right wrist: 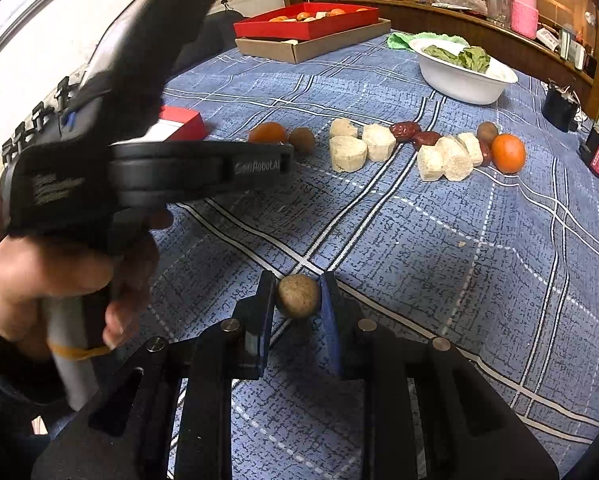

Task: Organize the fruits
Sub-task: 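Grasp the brown nut with the right tool while the left tool grasps the mandarin orange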

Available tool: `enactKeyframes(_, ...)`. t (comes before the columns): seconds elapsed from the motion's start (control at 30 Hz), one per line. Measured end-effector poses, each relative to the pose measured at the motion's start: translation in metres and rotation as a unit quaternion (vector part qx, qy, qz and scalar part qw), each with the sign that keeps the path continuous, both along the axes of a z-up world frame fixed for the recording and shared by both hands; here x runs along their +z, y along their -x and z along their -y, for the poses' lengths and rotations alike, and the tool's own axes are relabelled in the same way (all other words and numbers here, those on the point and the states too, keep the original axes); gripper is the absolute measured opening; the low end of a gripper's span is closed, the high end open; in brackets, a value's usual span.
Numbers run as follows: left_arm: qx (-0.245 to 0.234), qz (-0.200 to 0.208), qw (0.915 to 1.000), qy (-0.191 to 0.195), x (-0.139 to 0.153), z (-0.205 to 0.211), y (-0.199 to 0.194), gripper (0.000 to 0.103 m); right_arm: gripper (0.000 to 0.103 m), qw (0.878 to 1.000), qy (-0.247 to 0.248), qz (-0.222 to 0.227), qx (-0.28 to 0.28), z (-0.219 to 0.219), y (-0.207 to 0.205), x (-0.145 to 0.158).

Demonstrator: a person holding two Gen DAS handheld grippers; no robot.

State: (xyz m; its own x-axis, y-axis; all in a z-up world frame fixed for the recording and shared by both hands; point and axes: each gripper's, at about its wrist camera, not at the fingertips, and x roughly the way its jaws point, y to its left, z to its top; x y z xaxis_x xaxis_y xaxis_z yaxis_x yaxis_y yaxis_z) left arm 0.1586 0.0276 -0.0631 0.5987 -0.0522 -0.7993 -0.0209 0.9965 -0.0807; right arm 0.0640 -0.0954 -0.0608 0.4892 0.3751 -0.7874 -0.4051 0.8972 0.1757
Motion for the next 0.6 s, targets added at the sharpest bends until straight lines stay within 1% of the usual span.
enactKeyframes(0.03, -0.002, 0.002, 1.0000, -0.001, 0.000, -0.001, 0.002, 0.025, 0.021, 1.000, -0.001, 0.000, 0.001, -0.001, 0.000, 0.000)
enactKeyframes(0.1, -0.010, 0.006, 0.9999, 0.010, 0.002, -0.002, 0.010, 0.024, 0.021, 1.000, 0.000, 0.002, 0.002, -0.001, 0.001, 0.001)
enactKeyframes(0.2, -0.017, 0.021, 0.9996, 0.012, 0.008, -0.006, 0.025, 0.024, 0.021, 1.000, 0.005, 0.009, -0.002, -0.001, 0.002, 0.002)
enactKeyframes(0.4, -0.019, 0.035, 0.9989, 0.026, 0.022, -0.021, 0.053, 0.024, 0.021, 1.000, 0.009, 0.022, -0.009, -0.002, 0.007, 0.009)
enactKeyframes(0.6, -0.032, 0.040, 0.9974, 0.050, 0.021, -0.029, 0.091, 0.024, 0.022, 0.999, 0.004, 0.029, -0.022, 0.006, 0.026, 0.015)
